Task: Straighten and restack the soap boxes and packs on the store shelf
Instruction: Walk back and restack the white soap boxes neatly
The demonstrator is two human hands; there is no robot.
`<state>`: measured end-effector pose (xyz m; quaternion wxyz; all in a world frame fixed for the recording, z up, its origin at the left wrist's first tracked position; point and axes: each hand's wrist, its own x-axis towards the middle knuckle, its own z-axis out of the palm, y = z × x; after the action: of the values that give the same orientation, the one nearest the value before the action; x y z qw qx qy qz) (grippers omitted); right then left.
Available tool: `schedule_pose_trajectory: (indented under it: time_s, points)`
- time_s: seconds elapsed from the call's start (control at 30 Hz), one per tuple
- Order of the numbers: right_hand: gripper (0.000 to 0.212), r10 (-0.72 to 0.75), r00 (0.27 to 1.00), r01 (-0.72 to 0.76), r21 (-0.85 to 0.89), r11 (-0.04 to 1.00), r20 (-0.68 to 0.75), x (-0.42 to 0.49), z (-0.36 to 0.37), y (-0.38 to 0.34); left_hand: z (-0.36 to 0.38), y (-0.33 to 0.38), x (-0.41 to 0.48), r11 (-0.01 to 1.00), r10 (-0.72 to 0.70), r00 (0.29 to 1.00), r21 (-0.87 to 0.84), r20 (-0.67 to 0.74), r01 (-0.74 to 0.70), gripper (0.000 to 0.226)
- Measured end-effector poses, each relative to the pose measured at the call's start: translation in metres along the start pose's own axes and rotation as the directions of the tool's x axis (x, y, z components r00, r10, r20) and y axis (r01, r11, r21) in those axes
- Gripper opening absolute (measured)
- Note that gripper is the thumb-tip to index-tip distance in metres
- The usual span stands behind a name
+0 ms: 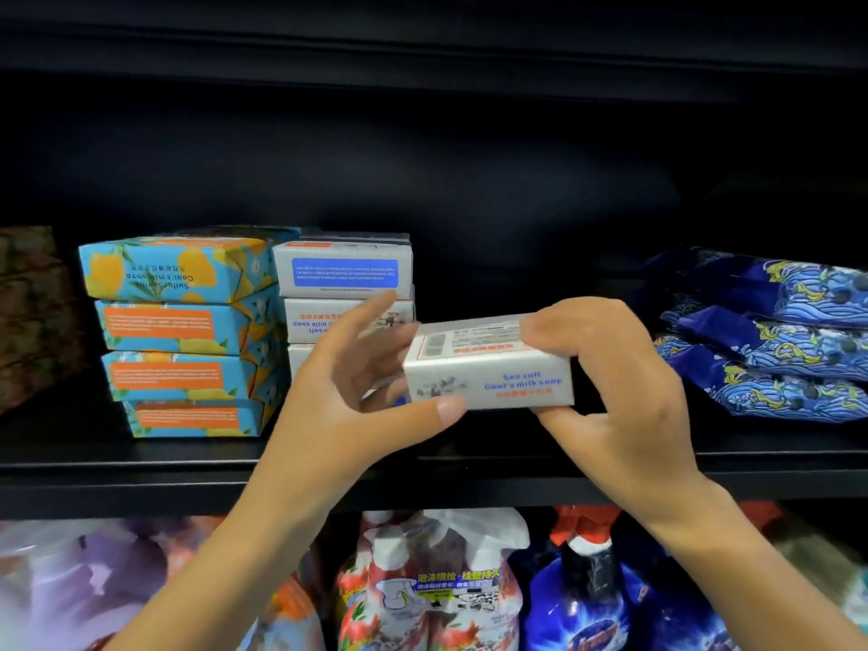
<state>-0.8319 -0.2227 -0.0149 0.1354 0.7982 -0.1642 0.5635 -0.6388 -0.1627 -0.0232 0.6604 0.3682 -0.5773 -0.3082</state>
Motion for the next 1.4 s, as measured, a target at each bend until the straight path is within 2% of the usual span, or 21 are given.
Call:
schedule_pose_trajectory:
  time_s: [0.1,0.23,0.3,0.33,0.4,0.47,0.53,0.6,0.67,0.73,0.8,0.9,1.03,1.13,1.27,1.33,1.4]
  points:
    - [0.021,-0.06,0.998,0.061,0.029,0.998,-0.035,-0.007,0.005,0.005,-0.002,0.001,0.001,0.995,-0.015,1.0,0.104,-0.001,0.015,0.088]
    - [0.03,-0.065,0.998,0.064,0.077,0.995,0.009,-0.008,0.006,0.007,-0.003,0.003,0.0,0.986,0.03,0.994,0.158,0.106,-0.047,0.063]
    - [0.044,0.038,0.996,-0.043,0.061,0.997,0.079,-0.007,0.005,0.008,-0.002,0.0,-0.001,0.981,0.089,0.992,0.163,0.089,-0.103,0.063]
    - [0.054,0.138,0.982,-0.148,0.068,0.987,0.133,-0.006,0.003,0.01,-0.001,-0.002,-0.002,0.974,0.131,0.989,0.177,0.074,-0.143,0.064]
    - [0.078,0.338,0.891,-0.402,0.182,0.897,0.304,-0.004,-0.001,0.011,0.0,-0.005,-0.003,0.945,0.229,0.972,0.227,0.054,-0.235,0.066]
    - [0.095,0.413,0.77,-0.598,0.324,0.733,0.487,-0.001,-0.004,0.011,0.0,-0.006,-0.003,0.893,0.326,0.943,0.305,0.071,-0.331,0.063]
    - [0.084,0.403,0.736,-0.663,0.458,0.591,0.544,0.0,-0.004,0.013,0.002,-0.008,-0.002,0.819,0.406,0.907,0.395,0.113,-0.416,0.06]
    - [0.058,0.418,0.758,-0.651,0.531,0.543,0.501,0.003,-0.002,0.011,0.003,-0.011,0.0,0.763,0.456,0.88,0.453,0.13,-0.462,0.058]
    - [0.045,0.44,0.787,-0.617,0.534,0.578,0.433,0.004,-0.001,0.007,0.003,-0.014,0.0,0.737,0.469,0.873,0.486,0.133,-0.47,0.059]
    - [0.044,0.435,0.835,-0.551,0.496,0.671,0.338,0.002,0.0,0.002,0.0,-0.016,-0.002,0.722,0.473,0.869,0.502,0.143,-0.476,0.058]
    - [0.043,0.388,0.894,-0.449,0.426,0.786,0.225,-0.001,0.0,-0.003,-0.001,-0.014,-0.005,0.772,0.442,0.891,0.461,0.109,-0.439,0.059]
    - [0.039,0.281,0.951,-0.31,0.383,0.87,0.129,-0.005,0.004,-0.008,-0.003,-0.009,-0.008,0.894,0.298,0.954,0.339,0.036,-0.292,0.059]
    - [0.041,0.2,0.975,-0.223,0.446,0.867,0.098,-0.008,0.01,-0.009,-0.007,-0.004,-0.008,0.961,0.08,0.993,0.258,0.087,-0.1,0.069]
    - [0.041,0.21,0.967,-0.254,0.452,0.855,0.147,-0.011,0.011,-0.009,-0.009,-0.003,-0.01,0.967,0.068,0.994,0.239,0.084,-0.087,0.062]
    - [0.049,0.287,0.921,-0.358,0.28,0.891,0.263,-0.019,0.011,-0.005,-0.023,-0.005,-0.013,0.971,0.079,0.997,0.228,0.001,-0.077,0.056]
    - [0.05,0.359,0.874,-0.436,0.203,0.877,0.328,-0.024,0.011,-0.003,-0.034,-0.007,-0.017,0.969,0.073,0.997,0.24,-0.03,-0.064,0.057]
    - [0.054,0.425,0.794,-0.509,0.092,0.856,0.435,-0.028,0.014,-0.004,-0.042,-0.009,-0.021,0.964,0.077,0.995,0.259,-0.059,-0.059,0.061]
